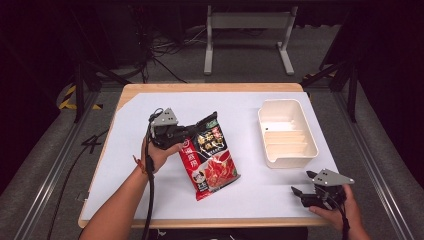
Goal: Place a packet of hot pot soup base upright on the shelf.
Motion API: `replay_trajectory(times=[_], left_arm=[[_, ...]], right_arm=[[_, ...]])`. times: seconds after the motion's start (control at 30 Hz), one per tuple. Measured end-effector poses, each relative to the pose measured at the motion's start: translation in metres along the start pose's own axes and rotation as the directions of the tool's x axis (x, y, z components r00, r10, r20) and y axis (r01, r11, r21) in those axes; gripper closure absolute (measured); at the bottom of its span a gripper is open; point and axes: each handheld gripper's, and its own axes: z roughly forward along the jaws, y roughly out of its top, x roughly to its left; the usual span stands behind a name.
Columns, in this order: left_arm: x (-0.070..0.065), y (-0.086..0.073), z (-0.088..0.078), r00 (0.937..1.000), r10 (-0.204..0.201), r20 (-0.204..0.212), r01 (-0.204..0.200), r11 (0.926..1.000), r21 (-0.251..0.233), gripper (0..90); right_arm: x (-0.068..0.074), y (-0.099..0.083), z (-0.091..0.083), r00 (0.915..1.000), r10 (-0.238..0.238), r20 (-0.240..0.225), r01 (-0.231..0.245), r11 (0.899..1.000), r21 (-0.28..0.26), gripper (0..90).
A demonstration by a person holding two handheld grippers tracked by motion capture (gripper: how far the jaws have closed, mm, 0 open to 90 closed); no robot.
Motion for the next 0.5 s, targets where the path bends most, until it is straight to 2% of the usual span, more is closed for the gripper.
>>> replay_trajectory(times=[0.23,0.3,0.33,0.37,0.43,0.5], left_arm=[[-0.004,0.023,0.001,0.9999,0.015,-0.001,-0.015,0.999,-0.042,87.2],[-0.005,0.031,0.001,0.9998,0.02,0.002,-0.02,0.9981,-0.058,87.2],[-0.007,0.038,0.001,0.9996,0.024,0.017,-0.022,0.9955,-0.092,87.2],[-0.007,0.038,0.001,0.9996,0.024,0.017,-0.022,0.9955,-0.092,87.3],[-0.01,0.045,0.002,0.9993,0.033,0.016,-0.031,0.9926,-0.118,87.3],[-0.011,0.049,0.005,0.9993,0.033,0.019,-0.03,0.9916,-0.126,87.3]], right_arm=[[0.0,-0.001,0.0,1.0,0.004,0.001,-0.004,1.0,0.002,22.4],[-0.001,-0.001,-0.002,0.9998,0.009,0.015,-0.009,1.0,-0.012,22.3],[-0.002,0.0,-0.003,0.9996,0.014,0.023,-0.014,1.0,-0.026,22.4],[-0.002,0.0,-0.003,0.9996,0.014,0.023,-0.014,1.0,-0.026,22.4],[-0.004,0.001,-0.008,0.9991,0.033,0.026,-0.031,0.998,-0.063,22.1],[-0.003,0.001,-0.008,0.9991,0.034,0.026,-0.032,0.997,-0.066,21.8]])
